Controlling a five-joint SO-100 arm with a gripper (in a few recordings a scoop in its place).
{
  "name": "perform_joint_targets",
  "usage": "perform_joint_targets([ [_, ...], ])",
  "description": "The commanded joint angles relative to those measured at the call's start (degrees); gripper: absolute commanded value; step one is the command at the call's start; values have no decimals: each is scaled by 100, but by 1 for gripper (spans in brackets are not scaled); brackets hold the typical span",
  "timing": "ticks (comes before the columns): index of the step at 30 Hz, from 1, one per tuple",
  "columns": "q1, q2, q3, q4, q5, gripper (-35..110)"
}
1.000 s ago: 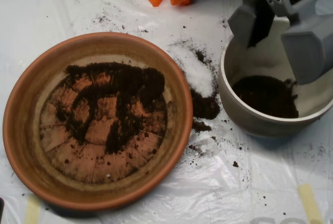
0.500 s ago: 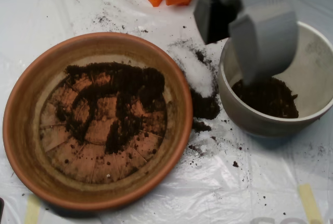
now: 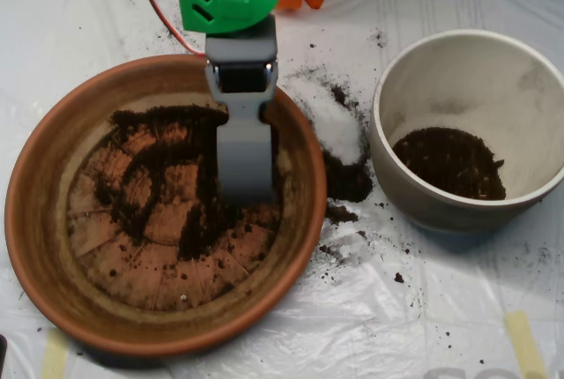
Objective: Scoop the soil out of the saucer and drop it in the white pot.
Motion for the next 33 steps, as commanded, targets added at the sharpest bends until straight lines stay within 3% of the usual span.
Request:
perform_joint_targets([
  [1, 369, 0, 176, -299, -123, 49],
  [18, 1266, -2813, -1521, -44, -387, 62],
  [33, 1134, -4614, -4140, 1503, -475, 62],
])
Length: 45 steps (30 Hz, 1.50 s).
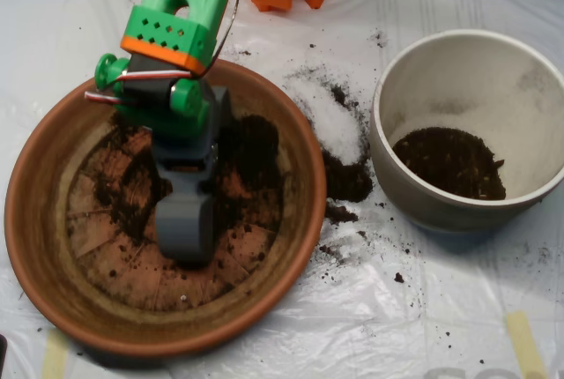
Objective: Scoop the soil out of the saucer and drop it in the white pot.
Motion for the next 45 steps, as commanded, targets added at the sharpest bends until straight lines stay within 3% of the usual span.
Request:
perform_joint_targets([
  [1, 18, 35, -765, -35, -193, 62],
  [8, 26, 158, -404, -220, -334, 49],
  [17, -202, 1784, 1767, -1292, -396, 41],
  [23, -211, 2531, 2769, -1872, -360, 24],
  [38, 193, 3771, 4289, -3375, -545, 19],
  [45, 141, 4166, 4729, -3612, -598, 10],
])
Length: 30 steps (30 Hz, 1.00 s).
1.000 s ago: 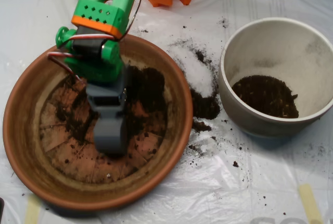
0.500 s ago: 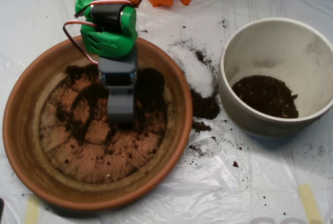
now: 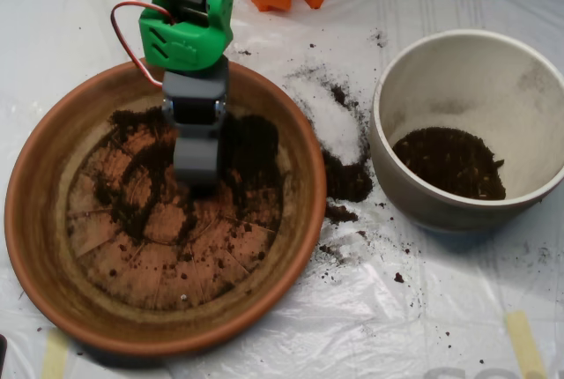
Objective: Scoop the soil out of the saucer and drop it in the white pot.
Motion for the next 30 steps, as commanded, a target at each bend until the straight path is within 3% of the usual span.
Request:
perform_joint_targets([
  [1, 44, 466, 123, 26, -97, 8],
  [4, -26, 571, 237, 35, -167, 0],
  [9, -255, 598, 132, 387, -176, 0],
  [20, -923, 1195, -1995, 2004, 826, -1],
  [30, -1995, 2276, -3041, 2733, 1433, -1],
])
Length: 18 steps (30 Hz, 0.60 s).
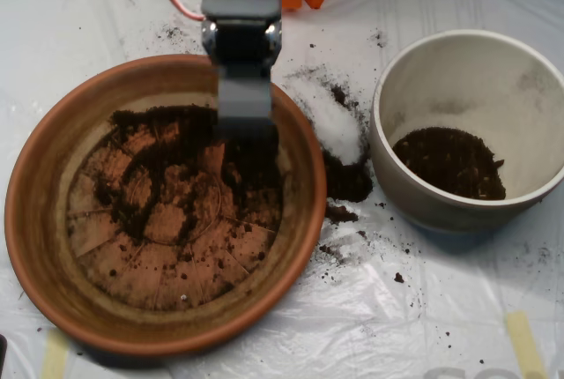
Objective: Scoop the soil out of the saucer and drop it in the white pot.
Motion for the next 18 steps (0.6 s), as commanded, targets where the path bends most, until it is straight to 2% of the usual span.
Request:
perform_joint_targets([
  [1, -527, 791, -686, 185, 79, -1],
  [7, -1758, 598, -1494, 475, 70, -1],
  [15, -2979, -1345, -3727, 1292, -123, 0],
  [16, -3129, -1503, -3850, 1380, -185, 1],
  [18, -3357, -1652, -3858, 1494, -308, 19],
])
